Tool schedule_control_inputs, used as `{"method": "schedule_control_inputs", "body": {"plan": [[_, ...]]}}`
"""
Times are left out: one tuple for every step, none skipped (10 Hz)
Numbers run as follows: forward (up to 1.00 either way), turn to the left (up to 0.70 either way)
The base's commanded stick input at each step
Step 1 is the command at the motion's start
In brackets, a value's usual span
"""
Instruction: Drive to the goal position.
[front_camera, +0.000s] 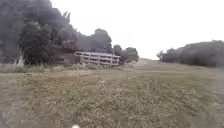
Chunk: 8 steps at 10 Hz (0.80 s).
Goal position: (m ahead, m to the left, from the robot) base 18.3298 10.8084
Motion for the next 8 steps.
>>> {"method": "schedule_control_inputs", "body": {"plan": [[0.0,-0.39],[0.0,-0.39],[0.0,-0.39],[0.0,-0.39],[0.0,-0.39],[0.0,-0.39],[0.0,-0.39],[0.0,-0.39]]}}
